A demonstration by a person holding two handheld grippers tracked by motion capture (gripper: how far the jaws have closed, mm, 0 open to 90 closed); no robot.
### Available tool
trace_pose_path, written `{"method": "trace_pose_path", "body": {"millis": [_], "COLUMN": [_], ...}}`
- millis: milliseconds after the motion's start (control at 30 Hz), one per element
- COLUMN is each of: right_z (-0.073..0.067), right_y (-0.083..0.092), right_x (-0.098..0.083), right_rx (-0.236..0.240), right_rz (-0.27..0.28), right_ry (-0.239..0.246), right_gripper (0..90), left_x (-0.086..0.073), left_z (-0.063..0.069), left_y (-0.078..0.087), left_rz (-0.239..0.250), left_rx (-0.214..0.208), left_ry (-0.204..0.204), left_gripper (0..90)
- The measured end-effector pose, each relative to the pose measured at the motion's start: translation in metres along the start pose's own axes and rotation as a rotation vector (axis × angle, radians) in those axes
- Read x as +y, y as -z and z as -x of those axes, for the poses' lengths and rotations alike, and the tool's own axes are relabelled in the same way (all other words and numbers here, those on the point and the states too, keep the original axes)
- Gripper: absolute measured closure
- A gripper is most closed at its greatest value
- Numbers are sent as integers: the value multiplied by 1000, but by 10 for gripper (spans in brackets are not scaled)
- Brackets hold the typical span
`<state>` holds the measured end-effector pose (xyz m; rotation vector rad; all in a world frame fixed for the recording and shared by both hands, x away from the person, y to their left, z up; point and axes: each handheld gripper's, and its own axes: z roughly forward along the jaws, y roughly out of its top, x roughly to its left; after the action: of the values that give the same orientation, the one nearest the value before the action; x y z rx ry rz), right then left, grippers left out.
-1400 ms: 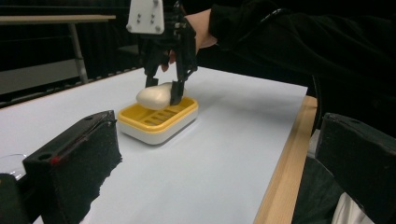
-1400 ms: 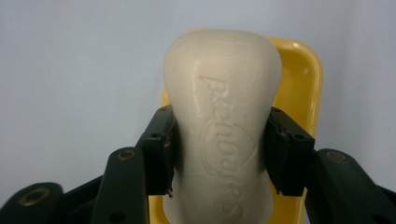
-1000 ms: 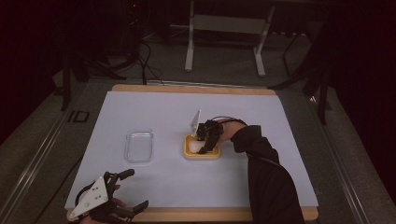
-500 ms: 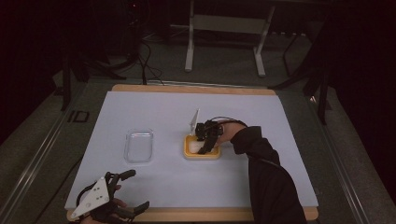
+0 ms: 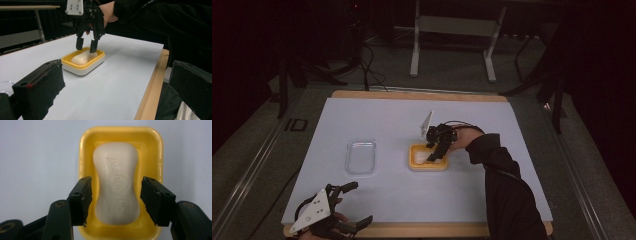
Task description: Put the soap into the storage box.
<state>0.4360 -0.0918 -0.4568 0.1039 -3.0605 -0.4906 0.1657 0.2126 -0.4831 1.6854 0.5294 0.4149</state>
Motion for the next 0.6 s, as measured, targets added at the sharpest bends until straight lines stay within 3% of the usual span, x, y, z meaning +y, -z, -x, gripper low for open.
{"method": "trace_pose_path", "body": {"millis": [333,500,600], "right_z": [-11,-17,-19], "right_y": [19,33,37], "right_x": [-5,-14,-18], "right_rx": [-36,-88,-136], "right_rz": [29,74,72], "right_ry": [-38,-95,-162], "right_gripper": [412,372,315], "left_x": [0,0,0], "left_z": [0,0,0], "left_y": [0,0,-1], "left_rz": [0,-4,-3], "left_rx": [2,3,3], "left_ry": [-1,-2,-2], "left_gripper": [1,1,1]}}
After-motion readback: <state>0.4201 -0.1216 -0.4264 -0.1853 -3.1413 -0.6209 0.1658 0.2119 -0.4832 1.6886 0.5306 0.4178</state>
